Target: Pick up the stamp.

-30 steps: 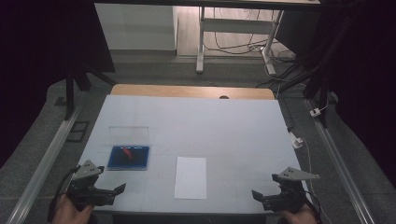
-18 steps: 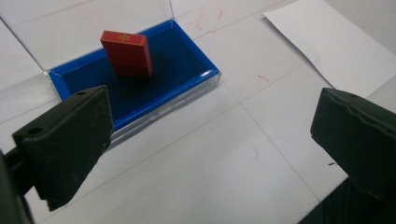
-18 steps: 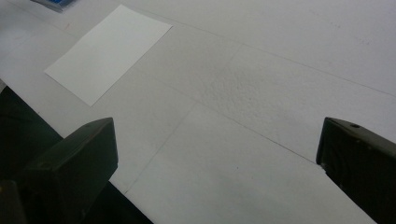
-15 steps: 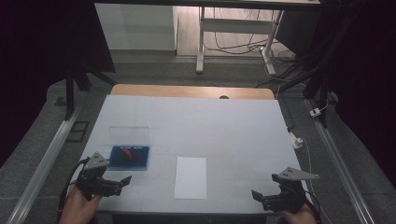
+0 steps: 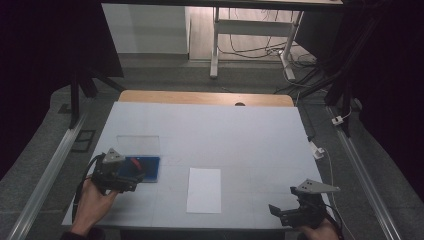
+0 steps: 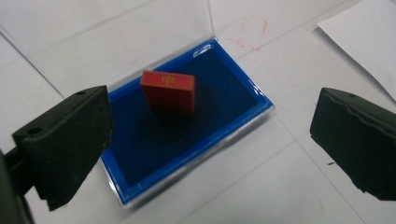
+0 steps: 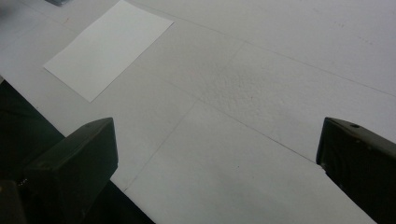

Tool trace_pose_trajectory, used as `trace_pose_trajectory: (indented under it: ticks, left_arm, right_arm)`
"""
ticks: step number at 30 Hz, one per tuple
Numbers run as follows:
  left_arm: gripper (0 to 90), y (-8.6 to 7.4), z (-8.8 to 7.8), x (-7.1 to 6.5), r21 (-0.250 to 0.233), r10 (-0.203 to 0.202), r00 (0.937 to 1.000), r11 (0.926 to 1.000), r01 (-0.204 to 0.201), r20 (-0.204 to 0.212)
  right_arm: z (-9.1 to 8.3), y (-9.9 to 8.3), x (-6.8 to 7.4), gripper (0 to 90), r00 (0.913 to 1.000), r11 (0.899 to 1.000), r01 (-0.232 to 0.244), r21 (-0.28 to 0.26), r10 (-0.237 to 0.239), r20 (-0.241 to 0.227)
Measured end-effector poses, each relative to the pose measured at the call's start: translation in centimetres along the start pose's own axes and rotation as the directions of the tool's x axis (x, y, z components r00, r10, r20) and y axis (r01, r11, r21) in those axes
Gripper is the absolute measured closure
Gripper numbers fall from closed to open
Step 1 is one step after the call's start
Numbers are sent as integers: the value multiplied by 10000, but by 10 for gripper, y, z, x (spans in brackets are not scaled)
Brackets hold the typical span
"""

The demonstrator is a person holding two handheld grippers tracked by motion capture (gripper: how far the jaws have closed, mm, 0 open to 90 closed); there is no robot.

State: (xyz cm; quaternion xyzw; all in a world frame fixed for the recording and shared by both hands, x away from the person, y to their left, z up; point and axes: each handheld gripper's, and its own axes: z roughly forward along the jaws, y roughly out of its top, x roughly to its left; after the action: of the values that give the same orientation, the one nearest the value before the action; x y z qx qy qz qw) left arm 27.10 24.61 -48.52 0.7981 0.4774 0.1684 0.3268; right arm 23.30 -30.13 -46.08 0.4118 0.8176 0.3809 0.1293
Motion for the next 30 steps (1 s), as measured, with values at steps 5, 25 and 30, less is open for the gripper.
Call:
trace_pose_trajectory:
  ticks: [5, 25, 30]
  left_arm:
    - [0, 5, 9, 10, 28, 77, 9997, 10000, -78, 214]
    - [225, 10, 32, 32, 781, 669, 9960, 9944, -715, 595]
    - [344, 11, 32, 33, 801, 739, 9959, 9937, -778, 514]
  right_arm:
    - [0, 0, 0, 0, 10000, 10000, 23, 43, -23, 7]
    - [2, 1, 1, 0, 9999, 9997, 128, 196, -128, 22]
    - [2, 1, 1, 0, 9999, 9996, 166, 230, -166, 3]
